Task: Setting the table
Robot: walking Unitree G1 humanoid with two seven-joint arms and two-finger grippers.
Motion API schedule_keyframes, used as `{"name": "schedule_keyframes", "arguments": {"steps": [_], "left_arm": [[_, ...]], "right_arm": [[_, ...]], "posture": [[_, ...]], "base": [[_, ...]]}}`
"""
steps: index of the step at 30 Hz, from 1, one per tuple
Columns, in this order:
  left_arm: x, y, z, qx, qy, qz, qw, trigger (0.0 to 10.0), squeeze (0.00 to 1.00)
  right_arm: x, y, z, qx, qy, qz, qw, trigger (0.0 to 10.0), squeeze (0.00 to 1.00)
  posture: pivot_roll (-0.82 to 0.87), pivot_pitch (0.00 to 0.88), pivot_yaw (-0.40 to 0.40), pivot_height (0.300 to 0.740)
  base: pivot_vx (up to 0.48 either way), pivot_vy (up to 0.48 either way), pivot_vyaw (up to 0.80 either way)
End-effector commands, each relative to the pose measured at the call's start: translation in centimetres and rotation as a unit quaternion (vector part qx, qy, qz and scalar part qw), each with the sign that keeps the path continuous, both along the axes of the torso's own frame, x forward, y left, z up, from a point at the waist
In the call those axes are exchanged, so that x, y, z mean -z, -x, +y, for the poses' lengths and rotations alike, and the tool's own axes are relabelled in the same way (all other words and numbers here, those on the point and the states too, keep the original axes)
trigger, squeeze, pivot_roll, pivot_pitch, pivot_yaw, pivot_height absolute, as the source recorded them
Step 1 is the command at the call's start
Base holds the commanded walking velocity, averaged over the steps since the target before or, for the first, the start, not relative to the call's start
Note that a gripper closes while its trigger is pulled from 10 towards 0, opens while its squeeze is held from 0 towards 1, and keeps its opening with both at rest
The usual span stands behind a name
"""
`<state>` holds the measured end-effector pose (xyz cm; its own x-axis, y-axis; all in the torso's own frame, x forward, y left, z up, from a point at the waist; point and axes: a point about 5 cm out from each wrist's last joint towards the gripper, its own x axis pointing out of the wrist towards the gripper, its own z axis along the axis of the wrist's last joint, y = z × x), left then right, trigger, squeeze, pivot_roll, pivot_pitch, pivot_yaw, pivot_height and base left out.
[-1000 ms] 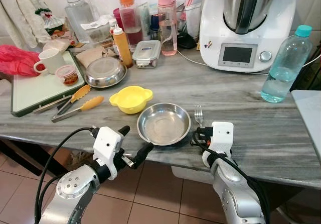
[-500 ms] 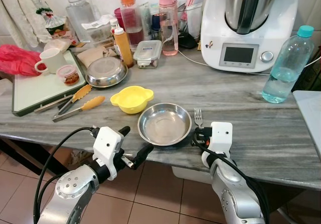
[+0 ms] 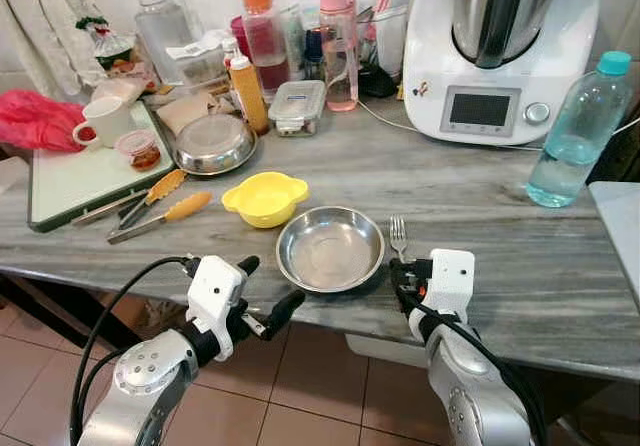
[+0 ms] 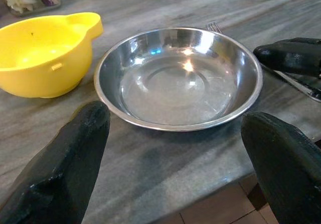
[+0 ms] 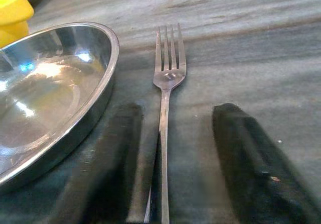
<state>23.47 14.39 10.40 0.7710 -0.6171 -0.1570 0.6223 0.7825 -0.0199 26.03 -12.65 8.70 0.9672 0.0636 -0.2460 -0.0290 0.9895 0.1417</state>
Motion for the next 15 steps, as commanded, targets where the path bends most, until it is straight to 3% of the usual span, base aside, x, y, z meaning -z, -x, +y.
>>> {"name": "schedule_keyframes", "arguments": {"steps": [1,10,15], "left_arm": [[0.2,-0.1,0.4,-0.002,-0.008,-0.001,1.000,10.0,0.00],[0.5,-0.3,0.3,0.001,-0.008,-0.004,1.000,10.0,0.00],[0.7,-0.8,0.4,0.000,-0.007,-0.005,1.000,10.0,0.00]], "right_arm": [[0.7,0.9,-1.2,0.013,0.012,0.027,0.999,10.0,1.00],[-0.2,1.8,-2.7,0.023,0.025,0.003,0.999,10.0,1.00],[-0.9,1.8,-2.3,0.007,0.033,-0.016,0.999,10.0,1.00]], "posture": [[-0.10,0.042,0.134,0.740],[-0.12,0.047,0.134,0.740],[-0.12,0.046,0.135,0.740]], "base": [[0.000,0.000,0.00],[0.000,0.000,0.00],[0.000,0.000,0.00]]}}
